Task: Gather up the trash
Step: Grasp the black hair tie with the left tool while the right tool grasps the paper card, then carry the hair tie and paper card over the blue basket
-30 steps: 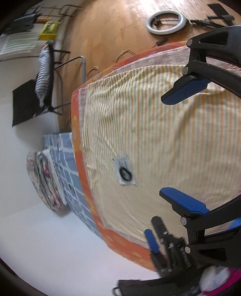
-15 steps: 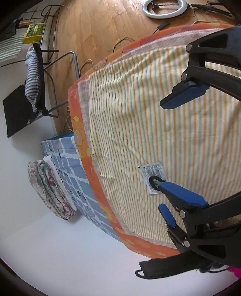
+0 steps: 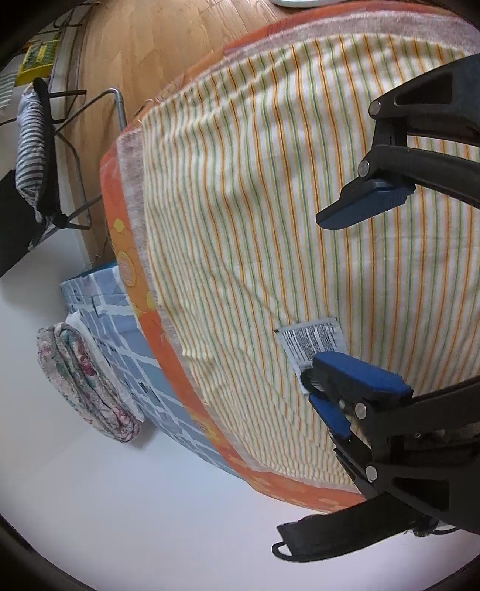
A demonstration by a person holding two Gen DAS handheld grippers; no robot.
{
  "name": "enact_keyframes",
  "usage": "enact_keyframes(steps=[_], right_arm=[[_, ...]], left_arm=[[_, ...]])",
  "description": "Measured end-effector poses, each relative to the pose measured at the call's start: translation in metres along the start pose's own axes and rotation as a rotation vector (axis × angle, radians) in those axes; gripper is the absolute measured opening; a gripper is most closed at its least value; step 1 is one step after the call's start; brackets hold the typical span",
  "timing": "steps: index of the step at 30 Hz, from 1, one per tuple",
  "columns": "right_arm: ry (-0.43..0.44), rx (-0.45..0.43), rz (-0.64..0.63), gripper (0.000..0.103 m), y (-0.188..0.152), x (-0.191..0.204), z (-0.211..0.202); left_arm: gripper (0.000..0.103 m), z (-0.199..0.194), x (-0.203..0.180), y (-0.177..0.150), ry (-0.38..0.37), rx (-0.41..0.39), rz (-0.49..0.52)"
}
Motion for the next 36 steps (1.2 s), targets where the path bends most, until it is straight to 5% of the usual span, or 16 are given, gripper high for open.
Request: enact_keyframes(steps=[3, 12, 20, 25, 30, 36], right_arm=[[0.014, 0.015, -0.01, 0.068, -0.003, 0.005, 0.01], [0.04, 0.035, -0.027, 0.065, -0.005, 0.025, 0.045], [0.164, 0.088, 0.102, 0.025, -0.011, 0.031, 0.055], [0.2, 0.091, 0.179, 0.025, -0.015, 0.028, 0.055], [0.318, 0.084, 0.317, 0.013, -0.013, 0.02, 0.049], [0.247, 0.106, 0.185, 0.005, -0.021, 0.039, 0.055]], left_arm=[[0.006, 0.0, 0.016, 0.002, -0.02, 0.017, -0.032], [0.005, -0.012, 0.047, -0.004, -0.051, 0.037, -0.073], [0.005, -0.012, 0.042, -0.008, -0.061, 0.016, -0.048], [0.004, -0.012, 0.042, -0.008, -0.058, 0.012, -0.04], [0.004, -0.012, 0.04, -0.008, -0.052, 0.01, -0.029], [0.004, -0.012, 0.039, -0.007, -0.048, 0.006, -0.021]])
Point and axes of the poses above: each gripper's, at about its wrist camera, not at the fingertips, and z roughly the way its jaws point, x to its left, y to its top, the point moved 5 cm from there along z, roughly the way its jaws point, and after that the axes turned 11 degrees about -x, right-handed, at the moved point
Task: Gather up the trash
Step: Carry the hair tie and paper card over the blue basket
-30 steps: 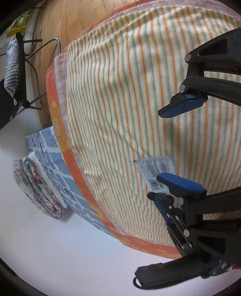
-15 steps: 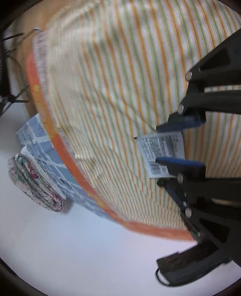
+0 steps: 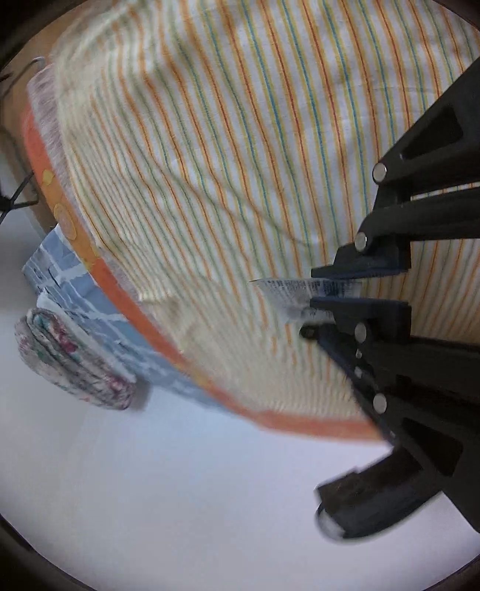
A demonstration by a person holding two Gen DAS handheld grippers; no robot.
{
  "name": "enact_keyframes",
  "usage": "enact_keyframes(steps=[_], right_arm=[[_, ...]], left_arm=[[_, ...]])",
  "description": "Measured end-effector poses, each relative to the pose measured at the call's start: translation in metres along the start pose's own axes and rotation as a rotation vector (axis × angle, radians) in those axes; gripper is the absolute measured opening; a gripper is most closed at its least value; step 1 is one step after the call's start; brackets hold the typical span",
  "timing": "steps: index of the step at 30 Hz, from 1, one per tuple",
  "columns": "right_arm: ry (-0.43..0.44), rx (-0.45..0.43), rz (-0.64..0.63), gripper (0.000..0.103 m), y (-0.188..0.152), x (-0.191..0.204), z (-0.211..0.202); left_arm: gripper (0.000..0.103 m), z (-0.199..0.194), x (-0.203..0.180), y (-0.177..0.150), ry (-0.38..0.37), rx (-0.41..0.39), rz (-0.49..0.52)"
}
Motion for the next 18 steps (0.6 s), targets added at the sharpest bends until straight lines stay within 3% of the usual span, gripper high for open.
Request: enact_keyframes(steps=[10, 18], right_arm=[[-0.074, -0.072, -0.205, 0.0, -0.001, 0.034, -0.033], [-0.08, -0.077, -0.319, 0.0, -0.023, 0.068, -0.083]], left_arm=[[0.004, -0.023, 0.018, 0.001, 0.01, -0.014, -0.035], [0.004, -0.093, 0.032, -0.001, 0.012, -0.044, -0.002]])
Point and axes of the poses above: each gripper's, at about its wrist camera, not at the fingertips, and z roughly the way its jaws point, x to its left, y to its top, the point moved 5 cm from there along z, roughly the way its jaws point, and after that the axes turned 11 degrees about -x, right-handed, at the moved point
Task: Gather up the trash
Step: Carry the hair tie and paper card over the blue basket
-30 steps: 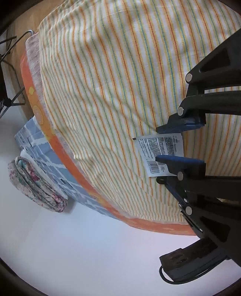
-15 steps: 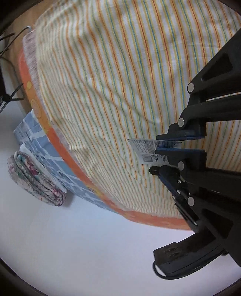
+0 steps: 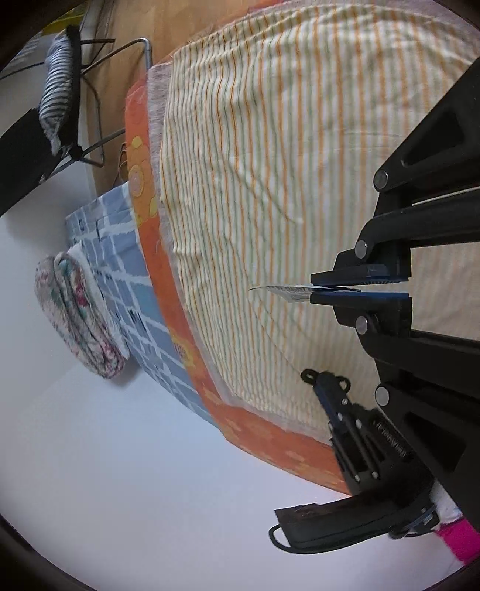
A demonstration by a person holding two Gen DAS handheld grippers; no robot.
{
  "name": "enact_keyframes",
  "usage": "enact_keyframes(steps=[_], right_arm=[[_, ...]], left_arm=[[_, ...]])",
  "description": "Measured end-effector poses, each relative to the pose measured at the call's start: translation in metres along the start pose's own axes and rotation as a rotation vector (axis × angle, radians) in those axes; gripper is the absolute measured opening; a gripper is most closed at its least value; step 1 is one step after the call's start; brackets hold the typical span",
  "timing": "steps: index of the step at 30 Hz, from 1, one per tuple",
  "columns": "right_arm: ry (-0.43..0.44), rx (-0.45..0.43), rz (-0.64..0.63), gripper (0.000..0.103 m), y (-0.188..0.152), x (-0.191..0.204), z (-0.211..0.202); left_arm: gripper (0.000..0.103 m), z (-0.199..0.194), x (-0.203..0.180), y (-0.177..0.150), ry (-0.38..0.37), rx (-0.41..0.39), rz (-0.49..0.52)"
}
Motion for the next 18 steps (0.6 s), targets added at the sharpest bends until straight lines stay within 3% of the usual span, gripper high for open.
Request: enact_keyframes(steps=[10, 18], right_arm=[[0.013, 0.018, -0.137, 0.0, -0.047, 0.051, -0.071], [0.04, 0.016, -0.254, 0.0, -0.097, 0.091, -0.129]], left_arm=[[0.004, -0.106, -0.008, -0.023, 0.0, -0.039, 0.066], [0.004, -0.173, -0.02, -0.064, -0.011, -0.038, 0.086]])
Point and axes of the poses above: each gripper's, at about its wrist camera, not at the fingertips, and z roughly the way its jaws point, x to its left, y to its top, the point moved 5 cm from there along z, roughly the way its jaws point, and after that the axes turned 11 degrees about -x, right-handed, at the moved point
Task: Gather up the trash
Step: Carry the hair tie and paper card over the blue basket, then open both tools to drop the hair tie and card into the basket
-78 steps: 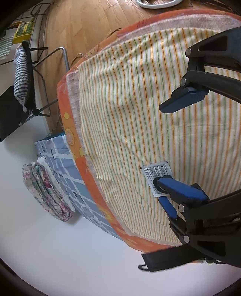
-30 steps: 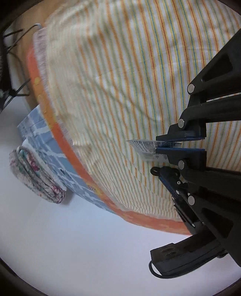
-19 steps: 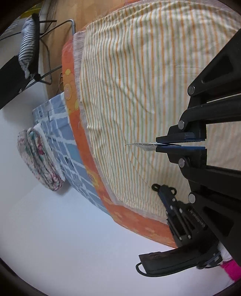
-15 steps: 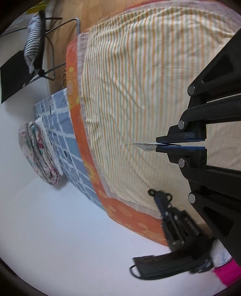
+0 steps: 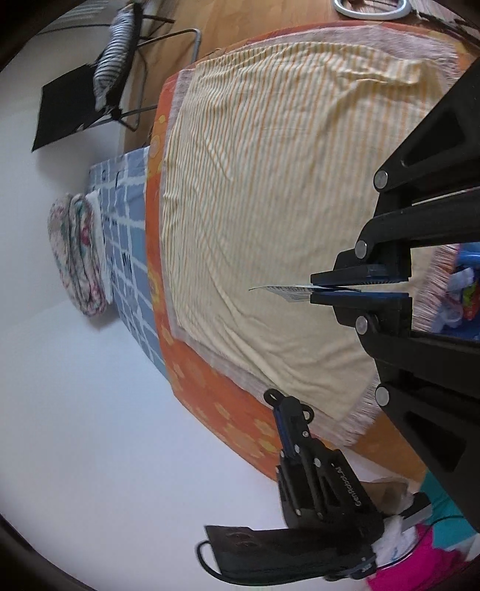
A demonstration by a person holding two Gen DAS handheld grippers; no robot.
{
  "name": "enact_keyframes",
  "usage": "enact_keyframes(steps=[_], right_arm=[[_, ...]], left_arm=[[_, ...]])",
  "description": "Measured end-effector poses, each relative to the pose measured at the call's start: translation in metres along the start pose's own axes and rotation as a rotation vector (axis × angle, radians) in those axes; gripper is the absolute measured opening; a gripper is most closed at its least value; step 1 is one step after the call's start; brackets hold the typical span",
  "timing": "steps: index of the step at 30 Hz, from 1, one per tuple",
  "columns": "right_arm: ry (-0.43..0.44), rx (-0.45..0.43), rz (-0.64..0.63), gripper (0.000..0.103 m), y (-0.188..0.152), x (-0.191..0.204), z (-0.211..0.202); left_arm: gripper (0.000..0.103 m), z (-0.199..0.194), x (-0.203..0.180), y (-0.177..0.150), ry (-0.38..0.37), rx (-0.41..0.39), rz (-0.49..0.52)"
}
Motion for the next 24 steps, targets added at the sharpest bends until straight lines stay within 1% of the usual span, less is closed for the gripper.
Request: enact_keyframes(steps=[6, 13, 18, 24], right_arm=[[0.017, 0.012, -0.045, 0.0, -0.032, 0.023, -0.027], [0.02, 0.073, -0.056, 0.0, -0.079, 0.034, -0.038], [0.022, 0.099, -0.061, 0.0, -0.104, 0.039, -0.044], [0.023, 0.143, -0.067, 0.0, -0.129, 0.044, -0.043]], left_arm=[[0.004, -0.028, -0.009, -0.038, -0.007, 0.028, -0.006], [0.004, -0.045, -0.018, -0.086, -0.017, 0.081, -0.019], [0.004, -0.053, -0.019, -0.108, -0.014, 0.106, -0.039], [0.004, -0.057, -0.021, -0.124, -0.015, 0.123, -0.049]])
Point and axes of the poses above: each gripper's, at about its wrist camera, not at the fingertips, and z roughly the way its jaws point, x to its left, y to its top, the point moved 5 cm from there along z, roughly the way its jaws point, and after that the axes turned 11 degrees about -x, right-handed, at the moved point
